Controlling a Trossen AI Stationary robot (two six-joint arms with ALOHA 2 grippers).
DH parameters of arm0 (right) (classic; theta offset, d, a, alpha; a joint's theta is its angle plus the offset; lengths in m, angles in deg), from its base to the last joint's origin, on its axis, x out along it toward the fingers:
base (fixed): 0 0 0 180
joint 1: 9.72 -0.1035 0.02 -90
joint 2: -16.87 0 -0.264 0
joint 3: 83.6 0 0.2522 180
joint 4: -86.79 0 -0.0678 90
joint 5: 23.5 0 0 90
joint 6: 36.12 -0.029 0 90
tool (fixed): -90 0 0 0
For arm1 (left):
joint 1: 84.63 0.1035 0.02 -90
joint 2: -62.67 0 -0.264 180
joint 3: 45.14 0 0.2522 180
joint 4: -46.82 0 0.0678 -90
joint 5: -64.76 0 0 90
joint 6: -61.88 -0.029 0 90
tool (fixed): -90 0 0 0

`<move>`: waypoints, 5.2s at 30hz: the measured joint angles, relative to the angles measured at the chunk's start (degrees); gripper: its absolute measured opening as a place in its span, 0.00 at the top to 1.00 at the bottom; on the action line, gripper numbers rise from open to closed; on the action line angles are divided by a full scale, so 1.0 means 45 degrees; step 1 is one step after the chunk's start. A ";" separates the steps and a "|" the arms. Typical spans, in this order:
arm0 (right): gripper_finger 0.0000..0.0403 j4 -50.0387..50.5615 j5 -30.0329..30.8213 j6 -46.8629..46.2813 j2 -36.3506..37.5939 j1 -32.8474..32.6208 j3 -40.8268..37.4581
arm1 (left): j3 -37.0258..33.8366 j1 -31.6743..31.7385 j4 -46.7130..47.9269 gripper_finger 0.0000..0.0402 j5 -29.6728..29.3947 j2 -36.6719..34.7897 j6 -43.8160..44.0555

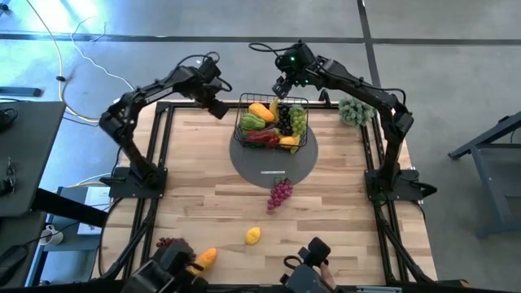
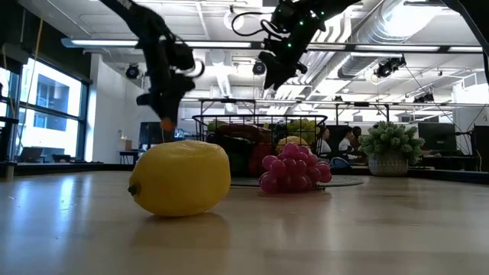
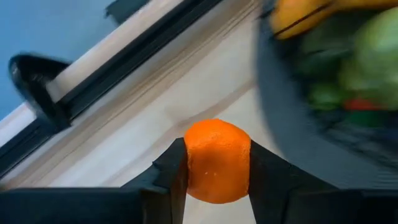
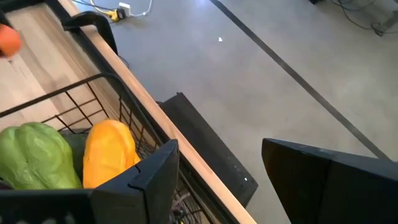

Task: Build produce basket
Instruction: Put the orange into the wire basket, then put the yellow lemon into the wire basket

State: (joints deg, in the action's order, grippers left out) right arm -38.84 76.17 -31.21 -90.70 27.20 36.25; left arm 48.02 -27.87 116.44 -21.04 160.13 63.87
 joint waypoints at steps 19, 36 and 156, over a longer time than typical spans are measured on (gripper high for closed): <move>0.47 0.0077 0.0034 0.0091 0.0000 0.0050 0.0000 | 0.0173 -0.3697 -0.1979 0.71 0.1098 -0.1789 0.1854; 0.47 0.1494 -0.0577 0.0343 0.0010 0.0038 0.0000 | -0.0391 -0.4816 -0.2893 0.71 0.0873 -0.0270 0.2565; 0.38 0.0219 -0.5254 0.4691 -0.3399 -1.1833 -0.0015 | -0.3349 -0.8147 0.1544 0.47 -0.0639 -0.8579 0.4861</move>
State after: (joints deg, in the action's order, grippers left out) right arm -37.86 52.53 -10.10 -105.99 -26.05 36.18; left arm 32.95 -64.53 123.39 -23.92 121.52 85.75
